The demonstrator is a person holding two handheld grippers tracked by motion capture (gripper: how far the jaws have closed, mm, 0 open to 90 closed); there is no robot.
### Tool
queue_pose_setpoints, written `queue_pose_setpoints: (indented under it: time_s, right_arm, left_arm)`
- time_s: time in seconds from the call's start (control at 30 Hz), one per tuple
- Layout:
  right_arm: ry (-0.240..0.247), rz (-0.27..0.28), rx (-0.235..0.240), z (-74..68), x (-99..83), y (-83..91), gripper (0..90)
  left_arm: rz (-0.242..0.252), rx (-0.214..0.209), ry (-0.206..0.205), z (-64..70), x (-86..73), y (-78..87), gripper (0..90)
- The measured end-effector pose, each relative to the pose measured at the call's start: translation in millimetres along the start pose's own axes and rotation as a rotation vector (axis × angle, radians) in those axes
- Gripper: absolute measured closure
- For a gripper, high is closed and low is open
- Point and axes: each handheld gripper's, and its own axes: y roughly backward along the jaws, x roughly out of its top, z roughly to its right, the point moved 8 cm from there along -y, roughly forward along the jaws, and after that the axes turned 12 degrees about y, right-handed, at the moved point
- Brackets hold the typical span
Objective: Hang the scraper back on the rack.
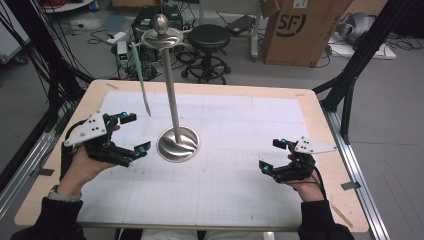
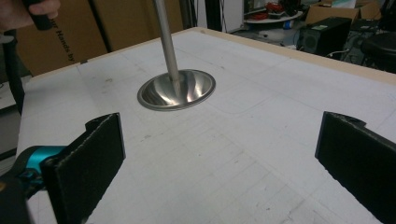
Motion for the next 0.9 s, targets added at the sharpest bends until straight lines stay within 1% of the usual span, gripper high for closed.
queue_pose_setpoints:
  time_s: [0.07, 0.13, 0.23, 0.3, 0.4, 0.47, 0.6, 0.63, 0.73, 0.83, 0.9]
  right_arm:
    - [0.007, 0.004, -0.004, 0.3, 0.8, 0.8, 0.3]
    - [0.008, 0.011, -0.006, 0.3, 2.0, 1.4, 0.3]
    - [0.009, 0.021, -0.011, 0.6, 3.4, 2.0, 0.3]
    - [0.006, 0.024, -0.011, 0.1, 4.2, 2.7, 0.2]
    - [0.012, 0.039, -0.019, 1.0, 6.3, 3.8, 0.3]
    - [0.016, 0.049, -0.018, 0.5, 7.7, 4.6, 0.2]
    - [0.023, 0.066, -0.019, 0.6, 9.7, 6.1, 0.2]
    - [0.022, 0.071, -0.018, 0.2, 10.2, 6.4, 0.2]
    - [0.025, 0.085, -0.019, 0.7, 10.6, 7.0, 0.2]
    - [0.023, 0.092, -0.020, 1.1, 11.0, 8.4, 0.2]
    - [0.030, 0.107, -0.030, 2.6, 12.4, 9.7, 0.2]
  left_arm:
    - [0.006, 0.000, 0.025, 0.6, -6.9, 0.0, 4.8]
    - [0.017, 0.012, 0.044, -0.6, -12.4, 0.6, 4.8]
    - [-0.002, 0.036, 0.044, -2.9, -19.1, -0.2, 4.8]
    - [0.012, 0.038, 0.047, -3.6, -21.5, 0.6, 4.8]
    - [0.006, 0.052, 0.056, -7.3, -28.4, 1.2, 4.8]
    - [0.004, 0.057, 0.071, -9.4, -33.6, 2.2, 4.8]
    - [0.010, 0.053, 0.088, -13.3, -43.0, 5.5, 4.8]
    - [0.003, 0.052, 0.093, -14.5, -45.3, 6.3, 4.8]
    - [0.019, 0.058, 0.092, -17.2, -49.0, 8.7, 4.8]
    - [0.014, 0.082, 0.100, -22.8, -54.2, 10.6, 4.8]
    - [0.013, 0.094, 0.105, -26.7, -57.2, 12.2, 4.8]
